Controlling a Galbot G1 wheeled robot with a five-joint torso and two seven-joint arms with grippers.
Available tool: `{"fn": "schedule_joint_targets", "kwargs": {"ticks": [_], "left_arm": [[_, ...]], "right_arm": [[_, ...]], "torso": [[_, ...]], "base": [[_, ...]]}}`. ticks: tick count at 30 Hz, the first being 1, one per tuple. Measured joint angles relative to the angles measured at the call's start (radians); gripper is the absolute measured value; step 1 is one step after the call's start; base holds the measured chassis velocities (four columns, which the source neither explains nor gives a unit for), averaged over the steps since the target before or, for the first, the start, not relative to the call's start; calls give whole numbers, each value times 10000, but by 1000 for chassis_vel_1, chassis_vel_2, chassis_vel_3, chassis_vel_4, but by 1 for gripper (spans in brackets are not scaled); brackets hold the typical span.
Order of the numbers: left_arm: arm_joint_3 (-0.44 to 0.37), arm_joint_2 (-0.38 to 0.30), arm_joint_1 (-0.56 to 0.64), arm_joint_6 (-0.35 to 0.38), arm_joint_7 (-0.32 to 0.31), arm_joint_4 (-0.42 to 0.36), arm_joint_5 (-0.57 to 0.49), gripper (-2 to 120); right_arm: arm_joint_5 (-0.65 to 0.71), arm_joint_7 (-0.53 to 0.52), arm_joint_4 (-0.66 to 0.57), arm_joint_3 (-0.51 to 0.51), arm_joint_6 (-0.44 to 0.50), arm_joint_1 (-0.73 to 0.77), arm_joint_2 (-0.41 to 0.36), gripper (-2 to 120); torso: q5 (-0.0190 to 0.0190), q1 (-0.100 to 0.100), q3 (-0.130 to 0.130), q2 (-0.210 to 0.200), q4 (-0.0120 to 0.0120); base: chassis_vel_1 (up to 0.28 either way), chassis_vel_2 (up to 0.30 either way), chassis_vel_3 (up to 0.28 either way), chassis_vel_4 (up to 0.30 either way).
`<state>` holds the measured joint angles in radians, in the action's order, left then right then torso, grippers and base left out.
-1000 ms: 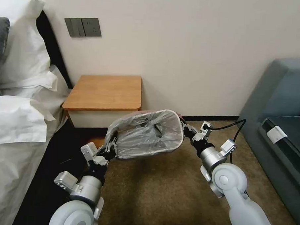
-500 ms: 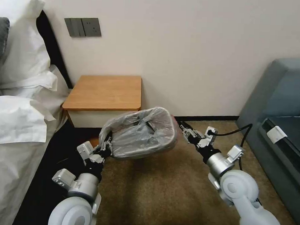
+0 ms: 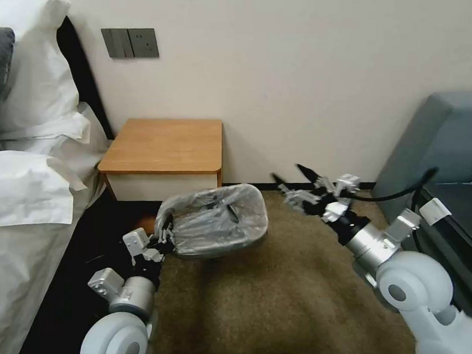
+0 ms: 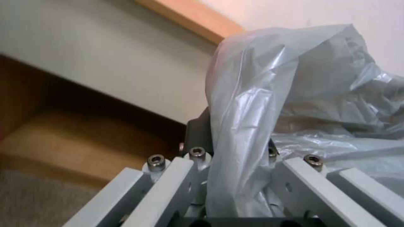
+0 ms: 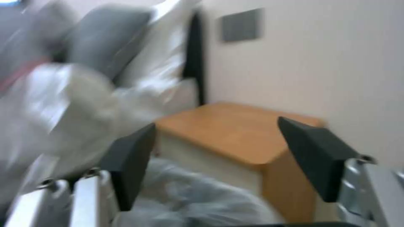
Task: Pick up the garbage bag from the table and place it over the trash can.
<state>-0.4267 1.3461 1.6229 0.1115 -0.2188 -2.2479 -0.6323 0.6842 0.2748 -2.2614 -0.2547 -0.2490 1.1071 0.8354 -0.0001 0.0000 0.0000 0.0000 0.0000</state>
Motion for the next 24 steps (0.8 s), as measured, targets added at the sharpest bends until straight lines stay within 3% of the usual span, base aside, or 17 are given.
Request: {"fn": "schedule_joint_targets", "kwargs": {"ticks": [3,7,10,13,20,24], "left_arm": [[27,18,114,-132,386,-39,524,7],[23,15,164,-219,586,-129,804,7],[-13,7,238,-487,1040,-194,1557,7],[-25,30,286,-684,1278,-275,2087,7],[-24,95,348,-1008,1564,-373,3005,7],[-27,98,358,-1053,1625,-443,3230,7]], "right_arm": [[-989,-15,286,2176,185,-1459,-377,58],[-1405,-18,463,3312,179,-2305,-395,49],[-2229,28,771,4939,99,-3669,-395,32],[-2911,88,1011,5630,-26,-4288,-390,23],[-4205,115,1519,6135,-452,-4894,-242,0],[-4578,100,1653,6258,-729,-4997,-177,0]], "torso": [[0,0,1,0,1],[3,0,0,0,1],[0,1,1,0,1],[0,1,0,0,2],[1,1,0,0,0],[1,1,0,0,0]], "base": [[0,0,0,0],[0,0,0,0],[0,0,0,0],[0,0,0,0],[0,0,0,0],[0,0,0,0]]}}
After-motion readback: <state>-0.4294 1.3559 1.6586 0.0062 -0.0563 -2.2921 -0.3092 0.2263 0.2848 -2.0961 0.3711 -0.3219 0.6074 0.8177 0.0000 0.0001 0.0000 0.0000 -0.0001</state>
